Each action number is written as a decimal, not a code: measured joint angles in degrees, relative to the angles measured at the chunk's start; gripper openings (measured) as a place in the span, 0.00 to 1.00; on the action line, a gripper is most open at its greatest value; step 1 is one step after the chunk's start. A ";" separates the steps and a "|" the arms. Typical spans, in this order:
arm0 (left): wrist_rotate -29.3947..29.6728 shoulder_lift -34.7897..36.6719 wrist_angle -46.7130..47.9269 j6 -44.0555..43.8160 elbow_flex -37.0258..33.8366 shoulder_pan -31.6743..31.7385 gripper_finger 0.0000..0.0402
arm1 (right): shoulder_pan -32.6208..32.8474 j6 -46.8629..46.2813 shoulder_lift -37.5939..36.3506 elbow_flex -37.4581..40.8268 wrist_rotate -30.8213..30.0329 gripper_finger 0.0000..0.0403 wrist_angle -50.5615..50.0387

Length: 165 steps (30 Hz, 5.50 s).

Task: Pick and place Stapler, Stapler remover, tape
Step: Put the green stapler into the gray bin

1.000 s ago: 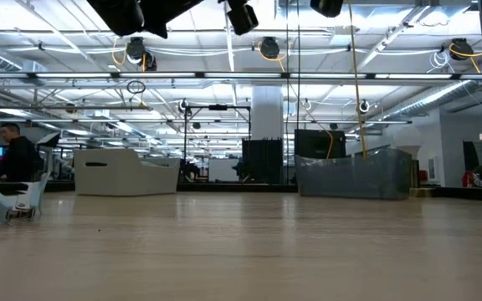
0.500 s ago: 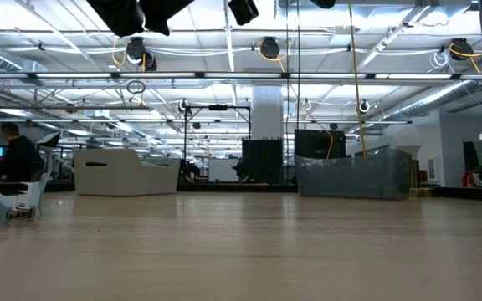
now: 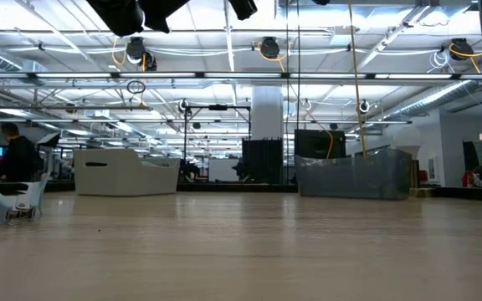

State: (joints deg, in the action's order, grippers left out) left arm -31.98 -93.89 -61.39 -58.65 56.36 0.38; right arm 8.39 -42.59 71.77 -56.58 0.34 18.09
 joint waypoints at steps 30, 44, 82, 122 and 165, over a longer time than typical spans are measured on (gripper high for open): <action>4.22 -0.02 -5.04 -1.32 0.00 0.24 0.53 | -0.33 0.29 0.07 0.02 -3.54 0.11 0.94; 8.60 0.17 -3.41 0.16 0.11 1.06 0.53 | -0.53 2.88 -0.01 0.11 -10.47 0.11 1.15; 13.05 0.09 -2.48 0.48 0.22 2.82 0.30 | -0.84 11.87 1.01 0.17 -23.49 0.11 3.93; 0.81 0.20 -1.30 4.89 0.35 6.98 0.58 | -0.55 10.26 -0.29 0.28 -23.17 0.08 8.50; -4.45 0.04 0.85 3.94 0.11 8.67 0.58 | 1.42 8.84 -0.60 0.07 -29.70 0.08 5.64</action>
State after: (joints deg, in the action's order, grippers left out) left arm -36.43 -93.84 -60.53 -54.71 56.47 9.05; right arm 9.80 -33.76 71.18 -56.51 -29.36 23.73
